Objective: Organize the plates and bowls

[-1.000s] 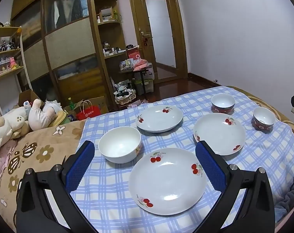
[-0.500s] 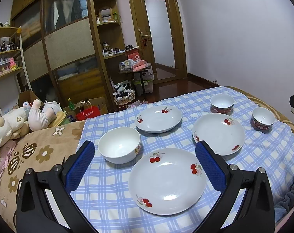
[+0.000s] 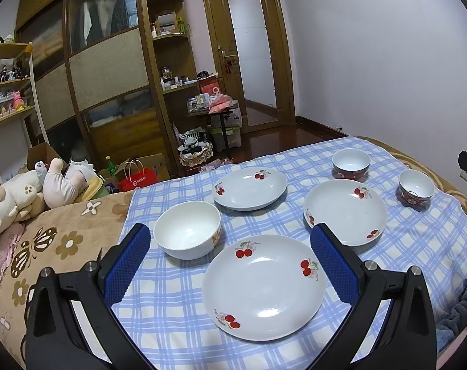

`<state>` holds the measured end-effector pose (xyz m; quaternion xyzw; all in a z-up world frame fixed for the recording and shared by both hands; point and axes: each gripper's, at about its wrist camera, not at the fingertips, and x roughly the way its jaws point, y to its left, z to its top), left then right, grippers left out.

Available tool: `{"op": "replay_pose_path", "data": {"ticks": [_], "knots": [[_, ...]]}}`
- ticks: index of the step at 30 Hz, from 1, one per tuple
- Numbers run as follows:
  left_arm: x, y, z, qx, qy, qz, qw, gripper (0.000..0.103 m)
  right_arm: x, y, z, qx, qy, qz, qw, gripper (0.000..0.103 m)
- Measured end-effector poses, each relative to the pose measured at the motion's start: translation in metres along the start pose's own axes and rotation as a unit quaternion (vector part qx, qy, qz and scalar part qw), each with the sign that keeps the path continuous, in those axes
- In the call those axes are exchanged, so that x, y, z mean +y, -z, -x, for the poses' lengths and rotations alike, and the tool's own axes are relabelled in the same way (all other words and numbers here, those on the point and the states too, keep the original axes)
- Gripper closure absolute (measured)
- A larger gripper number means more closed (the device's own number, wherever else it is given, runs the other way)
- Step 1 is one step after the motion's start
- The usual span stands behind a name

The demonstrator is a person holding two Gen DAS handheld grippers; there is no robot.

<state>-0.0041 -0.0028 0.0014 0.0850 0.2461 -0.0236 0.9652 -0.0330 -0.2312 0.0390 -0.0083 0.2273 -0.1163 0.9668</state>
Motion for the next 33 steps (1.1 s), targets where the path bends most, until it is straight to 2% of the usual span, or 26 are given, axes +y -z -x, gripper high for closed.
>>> {"op": "replay_pose_path", "data": {"ticks": [33], "knots": [[-0.0014, 0.0012, 0.0007, 0.004, 0.004, -0.001, 1.0, 0.001, 0.0009, 0.0006, -0.001, 0.001, 0.0, 0.0, 1.0, 0.0]]}}
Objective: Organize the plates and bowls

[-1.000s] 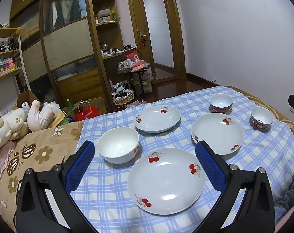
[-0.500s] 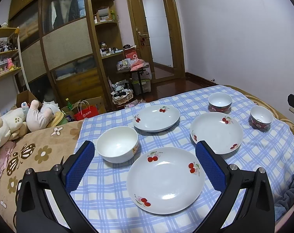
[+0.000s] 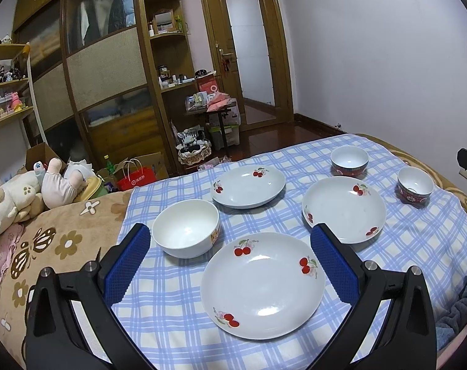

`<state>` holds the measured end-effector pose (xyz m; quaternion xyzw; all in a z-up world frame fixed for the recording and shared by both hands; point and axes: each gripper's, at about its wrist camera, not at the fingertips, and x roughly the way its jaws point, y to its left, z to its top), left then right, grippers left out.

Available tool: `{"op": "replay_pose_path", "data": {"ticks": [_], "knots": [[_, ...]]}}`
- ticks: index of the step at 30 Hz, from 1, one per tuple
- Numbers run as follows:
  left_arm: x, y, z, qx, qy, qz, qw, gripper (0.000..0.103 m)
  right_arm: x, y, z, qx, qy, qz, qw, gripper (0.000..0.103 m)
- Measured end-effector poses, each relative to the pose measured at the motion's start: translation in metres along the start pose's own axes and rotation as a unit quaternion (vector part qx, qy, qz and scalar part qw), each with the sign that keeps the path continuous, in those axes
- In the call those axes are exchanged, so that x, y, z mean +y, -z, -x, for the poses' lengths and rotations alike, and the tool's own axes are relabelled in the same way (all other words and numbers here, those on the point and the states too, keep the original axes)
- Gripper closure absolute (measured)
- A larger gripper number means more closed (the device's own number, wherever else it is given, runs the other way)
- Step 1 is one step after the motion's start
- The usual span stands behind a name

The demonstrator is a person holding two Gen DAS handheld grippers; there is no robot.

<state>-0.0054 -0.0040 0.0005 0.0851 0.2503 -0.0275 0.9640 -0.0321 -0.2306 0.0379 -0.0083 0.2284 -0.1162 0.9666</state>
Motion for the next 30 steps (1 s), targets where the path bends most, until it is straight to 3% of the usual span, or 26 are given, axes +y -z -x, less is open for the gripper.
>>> {"op": "replay_pose_path", "data": {"ticks": [30], "knots": [[0.0046, 0.0053, -0.0001, 0.005, 0.005, -0.006, 1.0, 0.001, -0.0018, -0.0028, 0.0003, 0.002, 0.0, -0.001, 1.0, 0.0]]}}
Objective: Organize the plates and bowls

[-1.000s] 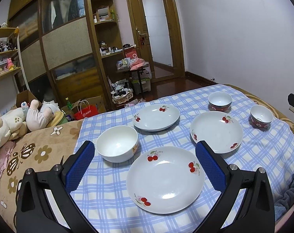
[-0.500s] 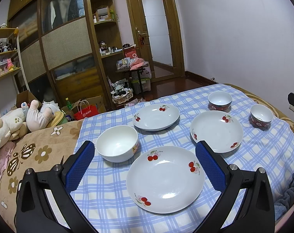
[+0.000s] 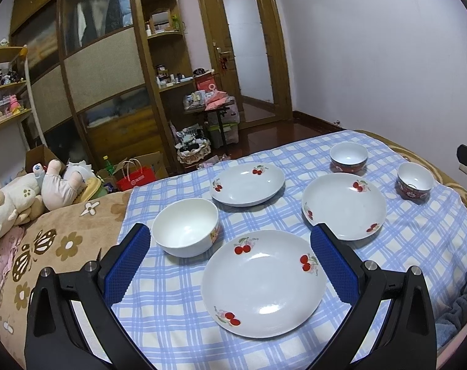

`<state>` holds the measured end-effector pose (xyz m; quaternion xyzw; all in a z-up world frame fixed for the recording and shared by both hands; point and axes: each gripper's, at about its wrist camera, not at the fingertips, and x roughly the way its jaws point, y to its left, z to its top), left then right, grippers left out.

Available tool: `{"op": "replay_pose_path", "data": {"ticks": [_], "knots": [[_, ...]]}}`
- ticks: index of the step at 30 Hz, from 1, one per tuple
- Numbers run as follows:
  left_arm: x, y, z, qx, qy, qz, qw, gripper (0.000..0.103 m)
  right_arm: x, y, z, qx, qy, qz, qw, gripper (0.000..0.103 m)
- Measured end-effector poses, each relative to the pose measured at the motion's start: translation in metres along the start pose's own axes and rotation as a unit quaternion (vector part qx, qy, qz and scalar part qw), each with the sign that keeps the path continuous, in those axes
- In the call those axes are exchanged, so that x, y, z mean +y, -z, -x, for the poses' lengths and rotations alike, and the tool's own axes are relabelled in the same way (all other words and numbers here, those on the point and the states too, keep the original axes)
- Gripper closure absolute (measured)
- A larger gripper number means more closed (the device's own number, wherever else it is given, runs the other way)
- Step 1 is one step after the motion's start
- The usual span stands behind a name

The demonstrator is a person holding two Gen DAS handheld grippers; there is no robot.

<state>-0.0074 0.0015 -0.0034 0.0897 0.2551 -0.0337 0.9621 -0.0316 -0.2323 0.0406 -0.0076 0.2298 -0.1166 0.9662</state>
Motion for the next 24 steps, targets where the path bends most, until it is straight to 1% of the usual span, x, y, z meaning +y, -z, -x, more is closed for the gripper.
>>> {"op": "replay_pose_path", "data": {"ticks": [4, 6, 13, 15, 19, 22, 24], "knots": [[0.001, -0.002, 0.001, 0.003, 0.008, 0.003, 1.0, 0.001, -0.001, -0.003, 0.001, 0.002, 0.002, 0.0, 1.0, 0.0], [0.002, -0.002, 0.004, 0.002, 0.013, 0.001, 0.9999, 0.001, -0.001, 0.002, -0.002, 0.005, 0.01, 0.004, 1.0, 0.0], [-0.003, -0.012, 0.002, 0.002, 0.008, -0.01, 0.9999, 0.001, -0.003, -0.005, -0.005, 0.012, 0.008, -0.002, 1.0, 0.0], [-0.005, -0.019, 0.001, 0.002, 0.005, -0.011, 0.9999, 0.001, -0.002, -0.004, -0.005, 0.002, 0.013, 0.003, 1.0, 0.0], [-0.005, -0.034, -0.007, 0.017, 0.016, -0.003, 0.9997, 0.001, 0.0, -0.005, -0.008, 0.0, 0.017, 0.015, 1.0, 0.0], [-0.002, -0.046, -0.016, 0.031, 0.02, -0.001, 0.9993, 0.001, 0.005, -0.011, -0.015, 0.027, -0.002, 0.016, 1.0, 0.0], [-0.002, -0.052, -0.022, 0.044, 0.027, -0.006, 0.9987, 0.001, 0.005, -0.013, -0.017, 0.027, -0.002, 0.002, 1.0, 0.0]]}}
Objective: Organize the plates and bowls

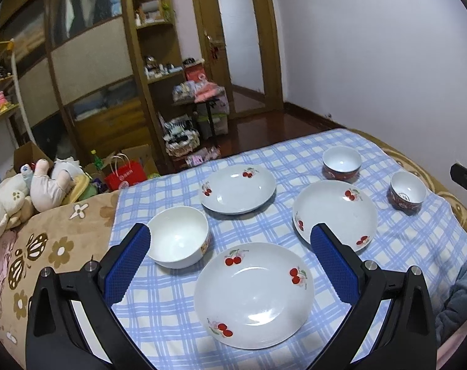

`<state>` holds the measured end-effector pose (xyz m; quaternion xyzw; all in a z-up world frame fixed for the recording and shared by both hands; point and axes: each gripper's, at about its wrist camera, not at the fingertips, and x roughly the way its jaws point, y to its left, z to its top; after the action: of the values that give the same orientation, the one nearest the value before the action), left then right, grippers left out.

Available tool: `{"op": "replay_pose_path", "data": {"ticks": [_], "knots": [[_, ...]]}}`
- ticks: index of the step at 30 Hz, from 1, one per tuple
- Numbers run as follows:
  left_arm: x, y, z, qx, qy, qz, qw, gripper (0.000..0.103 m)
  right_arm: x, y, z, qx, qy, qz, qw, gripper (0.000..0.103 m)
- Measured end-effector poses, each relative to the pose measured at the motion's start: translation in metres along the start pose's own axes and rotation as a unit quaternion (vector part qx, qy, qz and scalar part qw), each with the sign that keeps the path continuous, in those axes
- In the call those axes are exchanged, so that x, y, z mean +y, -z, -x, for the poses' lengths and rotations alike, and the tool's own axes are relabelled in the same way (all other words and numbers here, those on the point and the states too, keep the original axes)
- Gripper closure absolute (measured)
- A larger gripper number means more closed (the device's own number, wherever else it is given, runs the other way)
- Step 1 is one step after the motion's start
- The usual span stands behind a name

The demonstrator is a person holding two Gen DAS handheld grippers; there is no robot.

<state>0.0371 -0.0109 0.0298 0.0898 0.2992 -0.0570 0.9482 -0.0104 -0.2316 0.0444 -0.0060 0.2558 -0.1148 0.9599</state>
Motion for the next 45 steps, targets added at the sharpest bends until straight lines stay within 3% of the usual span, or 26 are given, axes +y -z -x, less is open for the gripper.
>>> {"op": "replay_pose_path", "data": {"ticks": [12, 15, 21, 30, 31, 33, 38, 45], "knots": [[-0.023, -0.059, -0.041, 0.025, 0.034, -0.041, 0.9983, 0.001, -0.002, -0.037, -0.022, -0.015, -0.006, -0.004, 1.0, 0.0], [-0.03, -0.074, -0.057, 0.03, 0.045, -0.039, 0.9977, 0.001, -0.001, -0.043, -0.029, -0.011, -0.027, -0.001, 1.0, 0.0], [-0.039, -0.091, -0.091, 0.049, 0.075, -0.032, 0.9954, 0.001, -0.005, -0.052, -0.059, 0.016, -0.014, -0.006, 1.0, 0.0], [-0.064, -0.085, -0.139, 0.068, 0.078, -0.056, 0.9931, 0.001, -0.021, -0.043, -0.113, 0.061, -0.029, -0.048, 0.997, 0.0], [-0.065, -0.082, -0.143, 0.072, 0.084, -0.06, 0.9921, 0.001, -0.023, -0.04, -0.119, 0.067, -0.03, -0.052, 0.996, 0.001], [-0.069, -0.075, -0.154, 0.08, 0.079, -0.065, 0.9915, 0.001, -0.025, -0.034, -0.128, 0.071, -0.023, -0.051, 0.996, 0.015], [-0.073, -0.06, -0.174, 0.098, 0.102, -0.063, 0.988, 0.001, -0.023, -0.02, -0.15, 0.096, -0.023, -0.04, 0.994, 0.024], [-0.075, -0.046, -0.203, 0.131, 0.12, -0.045, 0.9831, 0.001, -0.012, -0.009, -0.173, 0.124, -0.04, -0.026, 0.991, 0.024]]}}
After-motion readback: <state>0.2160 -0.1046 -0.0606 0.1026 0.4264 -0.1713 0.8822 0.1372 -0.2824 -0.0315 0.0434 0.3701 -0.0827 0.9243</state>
